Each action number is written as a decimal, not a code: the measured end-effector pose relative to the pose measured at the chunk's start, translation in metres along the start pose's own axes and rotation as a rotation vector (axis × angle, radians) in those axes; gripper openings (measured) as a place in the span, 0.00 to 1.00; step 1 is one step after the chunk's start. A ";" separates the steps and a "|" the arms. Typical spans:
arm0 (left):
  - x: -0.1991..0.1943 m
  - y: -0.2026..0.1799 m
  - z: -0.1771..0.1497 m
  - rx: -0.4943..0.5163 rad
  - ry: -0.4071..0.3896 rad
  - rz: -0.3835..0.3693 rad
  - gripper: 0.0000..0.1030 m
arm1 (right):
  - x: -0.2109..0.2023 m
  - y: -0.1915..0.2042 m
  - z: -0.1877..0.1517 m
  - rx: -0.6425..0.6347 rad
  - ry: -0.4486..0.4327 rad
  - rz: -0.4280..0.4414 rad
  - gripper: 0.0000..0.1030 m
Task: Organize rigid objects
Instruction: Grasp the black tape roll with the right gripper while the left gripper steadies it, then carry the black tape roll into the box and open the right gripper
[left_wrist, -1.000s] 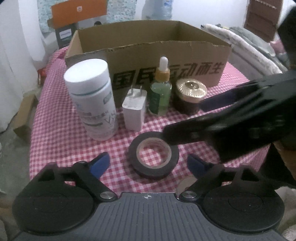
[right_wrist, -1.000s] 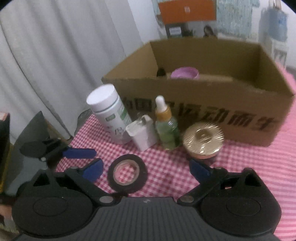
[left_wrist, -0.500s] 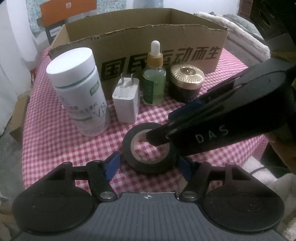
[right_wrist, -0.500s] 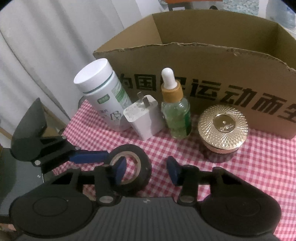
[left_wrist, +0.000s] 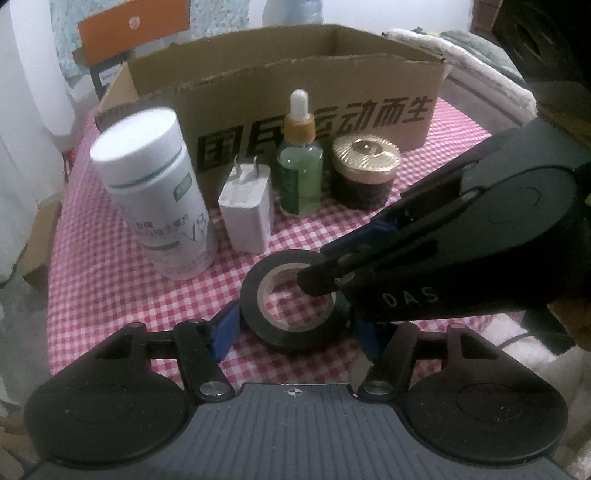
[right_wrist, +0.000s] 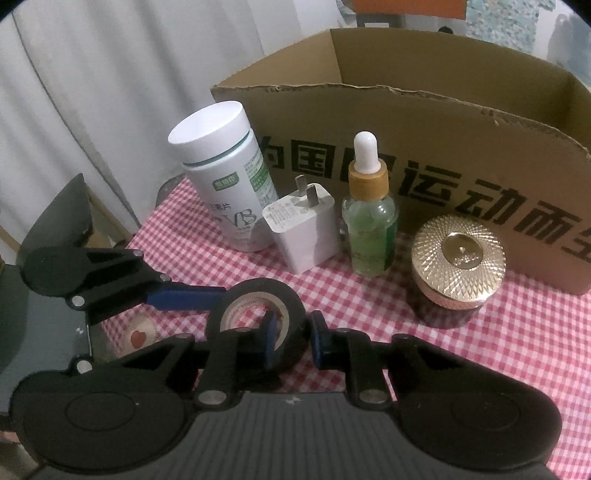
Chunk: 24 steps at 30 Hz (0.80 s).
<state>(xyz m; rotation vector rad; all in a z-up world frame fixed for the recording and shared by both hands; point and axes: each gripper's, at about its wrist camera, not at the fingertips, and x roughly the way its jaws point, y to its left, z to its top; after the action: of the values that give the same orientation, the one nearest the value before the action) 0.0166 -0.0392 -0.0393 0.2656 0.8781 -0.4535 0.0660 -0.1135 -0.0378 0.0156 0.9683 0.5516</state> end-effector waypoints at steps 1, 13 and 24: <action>-0.004 -0.001 0.000 0.003 -0.009 0.003 0.63 | -0.005 0.001 -0.001 -0.003 -0.008 -0.003 0.20; -0.094 -0.012 0.046 0.126 -0.281 0.125 0.63 | -0.105 0.028 0.033 -0.146 -0.295 -0.056 0.20; -0.057 0.033 0.153 0.075 -0.146 0.056 0.63 | -0.094 -0.032 0.141 -0.106 -0.236 0.002 0.20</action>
<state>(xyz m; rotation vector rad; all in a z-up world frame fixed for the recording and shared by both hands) 0.1051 -0.0568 0.1010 0.3213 0.7107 -0.4483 0.1495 -0.1518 0.1086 -0.0127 0.7082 0.5886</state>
